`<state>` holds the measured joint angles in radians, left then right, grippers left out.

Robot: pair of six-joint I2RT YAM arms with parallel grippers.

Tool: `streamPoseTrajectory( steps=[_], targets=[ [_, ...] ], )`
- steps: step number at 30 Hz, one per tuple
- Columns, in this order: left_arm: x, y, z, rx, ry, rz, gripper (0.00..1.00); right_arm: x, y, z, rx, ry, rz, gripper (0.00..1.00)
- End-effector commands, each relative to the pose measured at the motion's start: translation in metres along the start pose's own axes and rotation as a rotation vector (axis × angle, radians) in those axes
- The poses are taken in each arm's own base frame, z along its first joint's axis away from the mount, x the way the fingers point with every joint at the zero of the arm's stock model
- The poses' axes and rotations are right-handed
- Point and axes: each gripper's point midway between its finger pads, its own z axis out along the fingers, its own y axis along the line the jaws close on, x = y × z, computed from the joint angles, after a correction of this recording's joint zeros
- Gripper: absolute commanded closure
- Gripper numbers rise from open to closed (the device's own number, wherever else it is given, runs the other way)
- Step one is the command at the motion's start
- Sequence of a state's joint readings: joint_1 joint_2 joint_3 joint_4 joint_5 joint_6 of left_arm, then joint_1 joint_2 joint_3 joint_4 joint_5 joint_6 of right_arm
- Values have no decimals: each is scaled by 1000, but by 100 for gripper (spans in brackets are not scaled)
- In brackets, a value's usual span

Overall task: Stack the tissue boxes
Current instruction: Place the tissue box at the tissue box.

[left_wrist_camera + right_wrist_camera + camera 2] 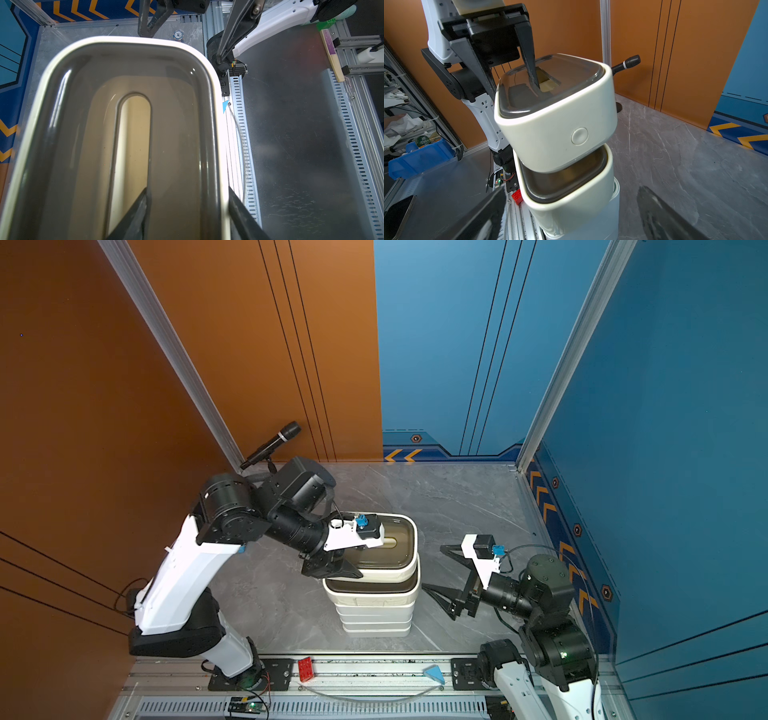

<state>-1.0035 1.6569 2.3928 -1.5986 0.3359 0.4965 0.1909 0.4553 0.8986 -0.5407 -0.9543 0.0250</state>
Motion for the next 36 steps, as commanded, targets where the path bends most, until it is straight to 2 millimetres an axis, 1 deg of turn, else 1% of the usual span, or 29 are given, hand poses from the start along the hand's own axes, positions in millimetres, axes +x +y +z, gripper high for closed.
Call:
streamPoseTrajectory(
  steps=[1,16,22,36],
  targets=[
    [-10,-1,-6,-26,-32,7,52,-2,10,-3,-33,-4,-17,0],
    [-16,-10,-6,-42,-59,-3,51,0,11,-4,-35,-6,-14,0],
    [-14,-13,-6,-41,-67,-6,51,0,12,-4,-38,-6,-11,0],
    [-14,-15,0,-20,-64,-5,50,1,12,-4,-38,-11,-7,0]
  ],
)
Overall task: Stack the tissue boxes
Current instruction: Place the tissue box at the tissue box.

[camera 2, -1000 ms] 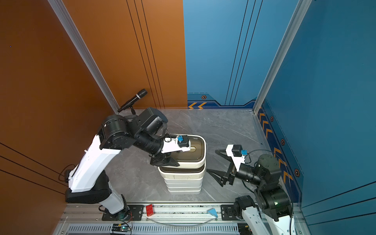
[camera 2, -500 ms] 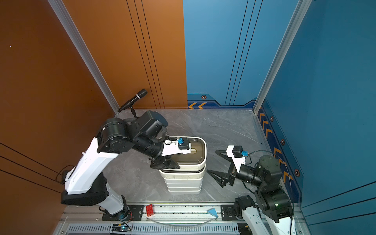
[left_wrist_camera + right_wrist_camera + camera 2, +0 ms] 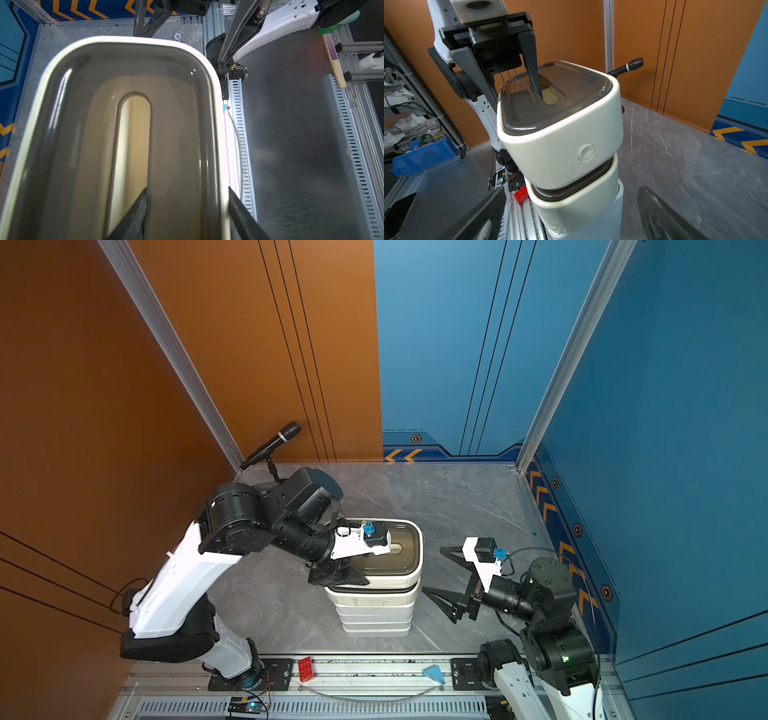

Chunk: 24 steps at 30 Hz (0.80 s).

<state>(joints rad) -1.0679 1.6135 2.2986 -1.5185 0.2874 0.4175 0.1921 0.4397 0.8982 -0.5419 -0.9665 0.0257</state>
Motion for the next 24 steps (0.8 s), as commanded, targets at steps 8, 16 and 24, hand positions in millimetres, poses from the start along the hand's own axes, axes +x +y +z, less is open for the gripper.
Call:
streamPoseTrajectory(
  steps=[8,16,24],
  targets=[
    [-8,-6,-9,-4,-52,13,49,2,6,-1,-26,-4,4,0],
    [-7,-9,-8,8,-54,11,49,2,6,0,-29,-4,10,0],
    [-8,-11,-11,13,-62,11,49,-1,6,0,-34,-10,9,0]
  ],
)
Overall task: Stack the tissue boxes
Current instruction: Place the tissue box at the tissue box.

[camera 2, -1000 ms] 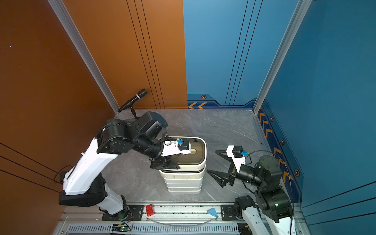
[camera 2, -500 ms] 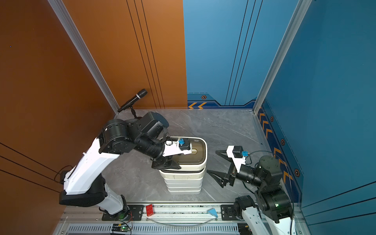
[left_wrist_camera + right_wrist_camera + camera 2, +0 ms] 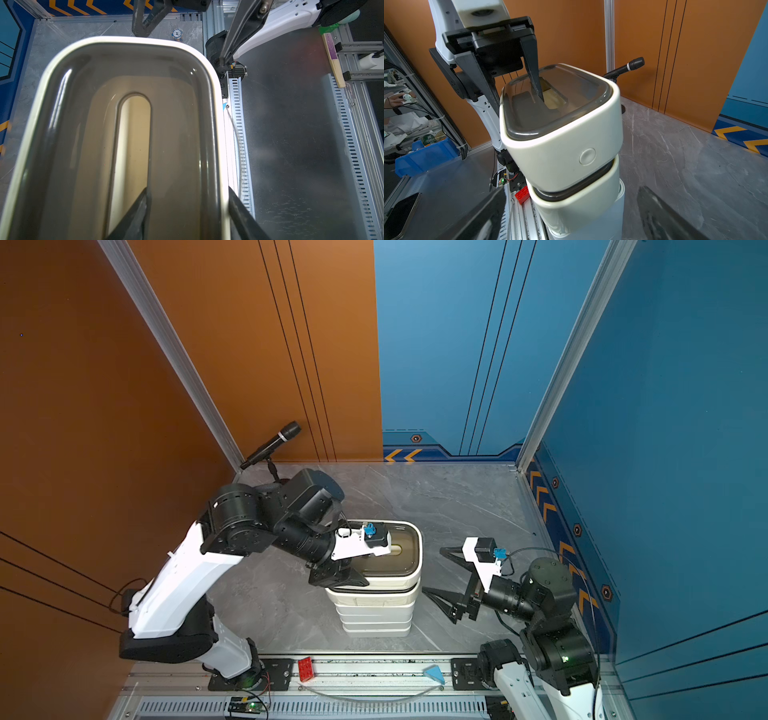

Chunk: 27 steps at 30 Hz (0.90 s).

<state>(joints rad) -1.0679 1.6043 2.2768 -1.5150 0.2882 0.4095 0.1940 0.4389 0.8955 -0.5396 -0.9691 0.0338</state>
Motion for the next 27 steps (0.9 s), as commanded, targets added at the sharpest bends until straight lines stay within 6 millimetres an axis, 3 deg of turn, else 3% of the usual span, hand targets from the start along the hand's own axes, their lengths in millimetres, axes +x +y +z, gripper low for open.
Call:
streamPoseTrajectory(
  steps=[1,27],
  targets=[
    [-10,-10,-12,10,-67,20,49,0,5,0,-29,-9,3,0],
    [-10,-13,-6,18,-52,11,47,0,7,1,-40,-16,2,0]
  ],
)
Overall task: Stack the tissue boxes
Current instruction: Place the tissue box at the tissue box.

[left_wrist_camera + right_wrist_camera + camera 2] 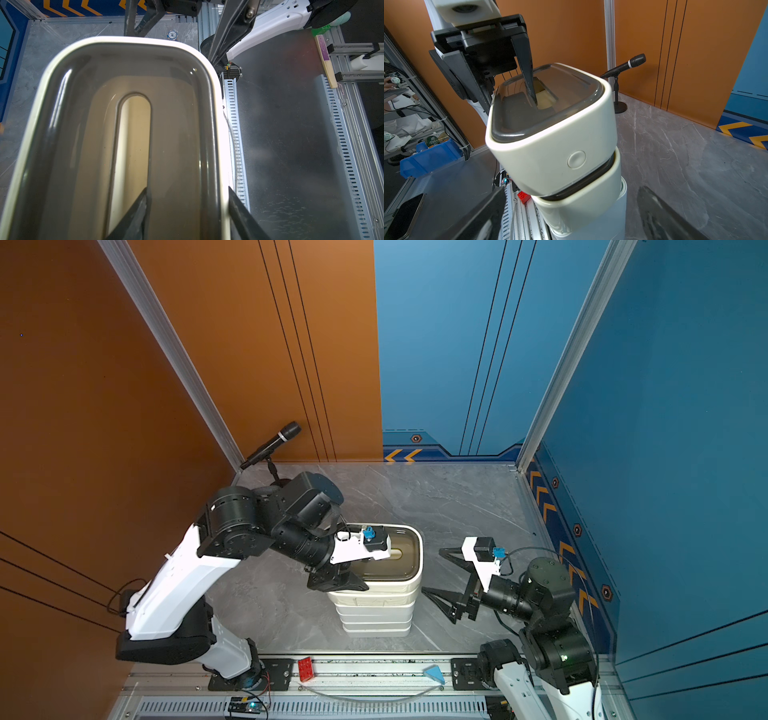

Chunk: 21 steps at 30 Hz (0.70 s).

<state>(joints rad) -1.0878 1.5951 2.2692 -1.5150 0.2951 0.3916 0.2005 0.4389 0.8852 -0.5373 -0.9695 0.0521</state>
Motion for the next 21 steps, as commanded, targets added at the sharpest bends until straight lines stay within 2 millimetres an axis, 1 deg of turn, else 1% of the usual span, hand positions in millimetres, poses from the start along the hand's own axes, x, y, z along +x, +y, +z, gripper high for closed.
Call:
streamPoseTrajectory(
  steps=[1,21],
  targets=[
    [-8,-4,-4,0,-43,13,47,-4,7,-1,-35,-22,-23,0],
    [-7,2,-2,-37,-50,-12,46,-3,9,0,-44,-20,-22,0]
  ],
)
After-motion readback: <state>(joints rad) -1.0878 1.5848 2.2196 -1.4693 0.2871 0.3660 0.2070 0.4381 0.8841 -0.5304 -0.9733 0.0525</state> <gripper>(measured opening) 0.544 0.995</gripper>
